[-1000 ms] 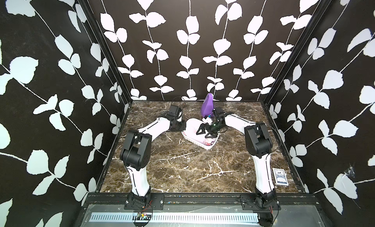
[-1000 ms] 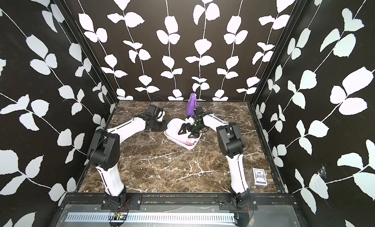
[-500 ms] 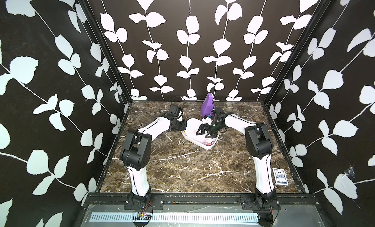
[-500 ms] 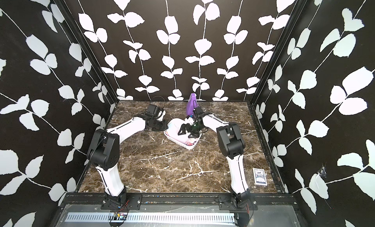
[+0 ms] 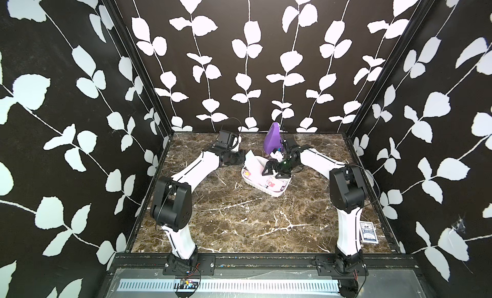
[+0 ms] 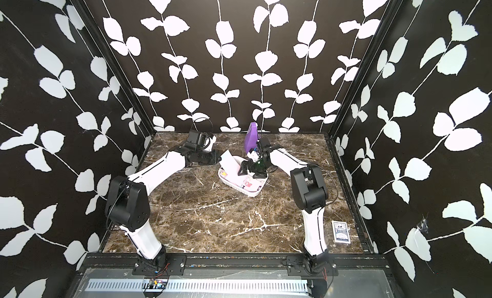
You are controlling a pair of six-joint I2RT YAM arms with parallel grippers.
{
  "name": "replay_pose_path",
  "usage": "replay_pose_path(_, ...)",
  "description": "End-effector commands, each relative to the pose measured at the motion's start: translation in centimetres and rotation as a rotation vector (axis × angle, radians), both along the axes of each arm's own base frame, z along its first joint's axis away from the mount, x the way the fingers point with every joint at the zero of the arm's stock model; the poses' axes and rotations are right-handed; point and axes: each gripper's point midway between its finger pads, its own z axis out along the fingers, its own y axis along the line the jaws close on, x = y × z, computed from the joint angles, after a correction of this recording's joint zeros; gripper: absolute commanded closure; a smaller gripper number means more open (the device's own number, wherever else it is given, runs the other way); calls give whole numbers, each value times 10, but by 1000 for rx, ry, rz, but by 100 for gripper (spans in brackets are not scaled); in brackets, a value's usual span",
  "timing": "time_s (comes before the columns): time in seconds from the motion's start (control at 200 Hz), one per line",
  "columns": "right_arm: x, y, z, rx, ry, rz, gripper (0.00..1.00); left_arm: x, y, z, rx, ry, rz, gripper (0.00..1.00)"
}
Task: Take the stickers out of the storage box
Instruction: Pick up the sticker from the storage box.
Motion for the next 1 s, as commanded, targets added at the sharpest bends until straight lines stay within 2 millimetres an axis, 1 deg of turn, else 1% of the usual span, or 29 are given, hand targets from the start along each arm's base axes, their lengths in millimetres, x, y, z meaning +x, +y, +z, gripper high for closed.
replay_pose_path(0.0, 0, -8, 21, -5, -47, -17, 1, 0, -2, 30, -37, -56, -14, 100)
replay_pose_path(0.17, 5, -15, 40, 6, -94, -35, 1, -2, -4, 40, -58, -74, -27, 100)
replay_pose_path(0.305, 4, -16, 52, 31, -124, -31, 1, -5, -13, 51, -118, -85, -71, 100)
replay_pose_path(0.4, 3, -17, 56, 34, -133, -24, 1, -6, -19, 58, -180, -81, -99, 100)
replay_pose_path(0.515, -2, -19, 56, 41, -127, -10, 1, -5, -21, 69, -264, -77, -115, 100)
replay_pose_path(0.575, -6, -17, 60, 65, -135, 6, 1, -3, -18, 73, -307, -78, -107, 100)
replay_pose_path(0.64, -9, -16, 65, 89, -152, 17, 1, -6, -19, 82, -368, -74, -132, 100)
replay_pose_path(0.755, -11, -17, 76, 128, -204, 10, 1, -8, -18, 93, -421, -78, -160, 100)
replay_pose_path(0.88, -14, -17, 85, 169, -227, 24, 1, -9, -22, 107, -574, -53, -220, 100)
replay_pose_path(0.935, -15, -19, 86, 173, -224, 27, 1, -8, -20, 109, -621, -41, -223, 100)
replay_pose_path(0.995, -16, -20, 89, 177, -225, 30, 1, -8, -19, 111, -632, -39, -228, 100)
